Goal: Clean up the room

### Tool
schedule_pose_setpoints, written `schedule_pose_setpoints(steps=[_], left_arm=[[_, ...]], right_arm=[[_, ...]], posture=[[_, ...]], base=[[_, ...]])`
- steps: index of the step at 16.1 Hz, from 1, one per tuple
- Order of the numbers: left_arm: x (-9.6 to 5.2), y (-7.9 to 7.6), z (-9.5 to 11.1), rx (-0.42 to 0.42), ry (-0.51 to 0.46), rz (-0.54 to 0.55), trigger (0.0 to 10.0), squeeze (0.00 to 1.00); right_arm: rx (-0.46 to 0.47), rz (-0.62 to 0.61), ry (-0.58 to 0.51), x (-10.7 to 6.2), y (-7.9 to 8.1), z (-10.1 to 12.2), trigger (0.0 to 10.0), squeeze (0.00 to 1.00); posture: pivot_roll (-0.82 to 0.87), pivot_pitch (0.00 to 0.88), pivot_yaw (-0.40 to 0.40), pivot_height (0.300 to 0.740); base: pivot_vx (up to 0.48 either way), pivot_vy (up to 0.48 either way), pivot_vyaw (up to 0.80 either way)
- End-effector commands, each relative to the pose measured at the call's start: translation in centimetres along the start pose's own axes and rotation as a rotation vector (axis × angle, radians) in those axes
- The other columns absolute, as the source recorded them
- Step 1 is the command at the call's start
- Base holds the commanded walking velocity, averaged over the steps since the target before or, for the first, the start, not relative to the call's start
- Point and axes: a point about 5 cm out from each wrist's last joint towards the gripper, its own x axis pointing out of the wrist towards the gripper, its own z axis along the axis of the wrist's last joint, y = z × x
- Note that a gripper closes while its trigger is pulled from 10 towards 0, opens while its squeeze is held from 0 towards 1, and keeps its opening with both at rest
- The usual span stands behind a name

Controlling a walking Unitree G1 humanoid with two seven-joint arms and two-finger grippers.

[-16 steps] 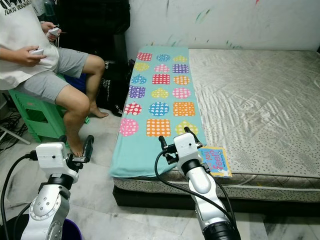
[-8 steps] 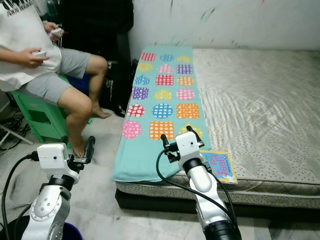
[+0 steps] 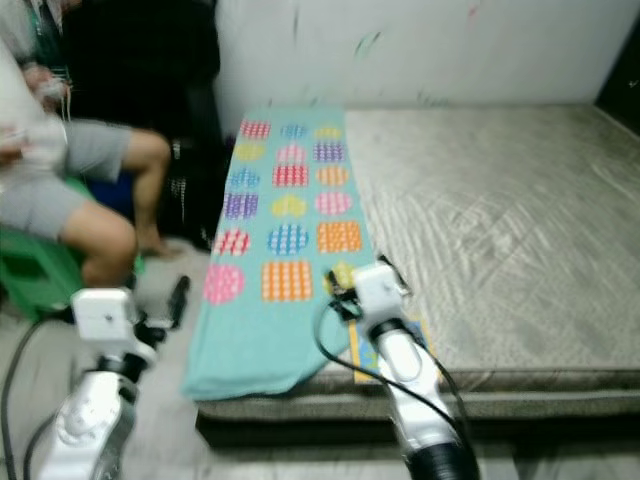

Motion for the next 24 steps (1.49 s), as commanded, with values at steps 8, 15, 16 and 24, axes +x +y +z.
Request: schedule_pose_setpoints(steps=[8, 15, 16, 24], left_arm=[[0.31, -0.65, 0.03, -0.005, 0.001, -0.002, 10.0, 0.0], [0.34, -0.72, -0.07, 0.007, 0.011, 0.005, 10.0, 0.0], [0.36, -0.75, -0.06, 0.007, 0.011, 0.003, 10.0, 0.0], [0.37, -0.97, -0.08, 0.001, 0.014, -0.005, 10.0, 0.0]], right_arm=[[-0.017, -0.033, 0.012, -0.38, -1.1, -0.46, 10.0, 0.0], [-0.023, -0.031, 0.012, -0.42, -1.17, -0.56, 10.0, 0.0], [-0.024, -0.029, 0.012, -0.41, -1.11, -0.56, 10.0, 0.0], [-0.023, -0.028, 0.013, -0.43, -1.21, -0.56, 10.0, 0.0]], posture=[[-0.09, 0.0, 0.038, 0.74], [-0.09, 0.0, 0.038, 0.74], [-0.09, 0.0, 0.038, 0.74], [-0.09, 0.0, 0.037, 0.74]], base=[[0.233, 0.0, 0.0], [0.0, -0.039, 0.0], [0.0, -0.311, 0.0], [0.0, -0.364, 0.0]])
